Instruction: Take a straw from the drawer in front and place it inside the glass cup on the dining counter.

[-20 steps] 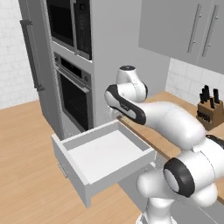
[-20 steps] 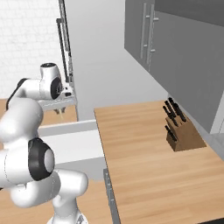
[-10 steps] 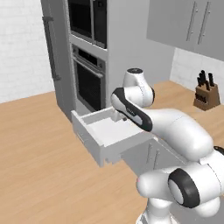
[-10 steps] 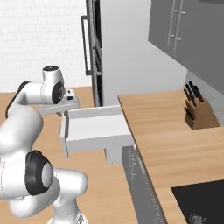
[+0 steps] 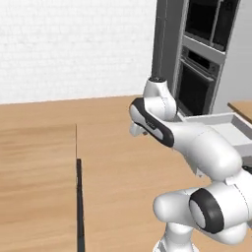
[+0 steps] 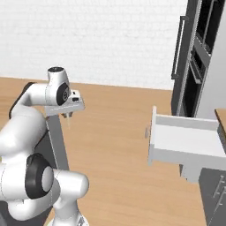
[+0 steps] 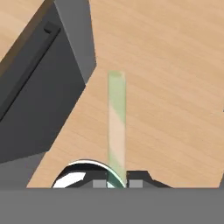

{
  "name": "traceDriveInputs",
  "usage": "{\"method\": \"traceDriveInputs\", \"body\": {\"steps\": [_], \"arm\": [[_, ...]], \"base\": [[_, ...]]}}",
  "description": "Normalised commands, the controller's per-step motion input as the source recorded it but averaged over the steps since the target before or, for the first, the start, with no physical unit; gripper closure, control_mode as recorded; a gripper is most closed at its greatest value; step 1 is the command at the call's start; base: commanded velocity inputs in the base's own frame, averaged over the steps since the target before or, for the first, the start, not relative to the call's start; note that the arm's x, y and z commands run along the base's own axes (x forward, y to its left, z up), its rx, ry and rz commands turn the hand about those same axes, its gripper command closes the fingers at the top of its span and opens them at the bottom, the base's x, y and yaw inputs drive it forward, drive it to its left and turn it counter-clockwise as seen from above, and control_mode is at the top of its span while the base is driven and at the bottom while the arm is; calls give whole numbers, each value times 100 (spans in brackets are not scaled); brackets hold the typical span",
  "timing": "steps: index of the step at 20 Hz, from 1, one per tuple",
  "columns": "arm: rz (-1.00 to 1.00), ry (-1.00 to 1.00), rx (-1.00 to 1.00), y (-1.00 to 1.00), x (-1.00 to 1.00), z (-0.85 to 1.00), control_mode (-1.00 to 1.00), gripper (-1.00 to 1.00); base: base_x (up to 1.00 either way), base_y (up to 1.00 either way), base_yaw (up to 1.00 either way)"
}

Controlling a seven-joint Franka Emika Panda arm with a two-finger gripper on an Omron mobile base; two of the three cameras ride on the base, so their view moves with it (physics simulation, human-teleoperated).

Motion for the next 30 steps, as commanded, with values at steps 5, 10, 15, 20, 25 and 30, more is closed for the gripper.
{"method": "traceDriveInputs", "body": {"steps": [5, 10, 15, 20, 25, 30], "arm": [[0, 0, 0, 0, 0, 0, 100, 100], [0, 0, 0, 0, 0, 0, 100, 100], [0, 0, 0, 0, 0, 0, 100, 100], [0, 0, 0, 0, 0, 0, 100, 100], [0, 0, 0, 0, 0, 0, 100, 100], [0, 0, 0, 0, 0, 0, 100, 100]], "base": [[88, 13, 21], [100, 0, 2], [100, 0, 0], [100, 0, 2], [100, 0, 6], [100, 0, 20]]}}
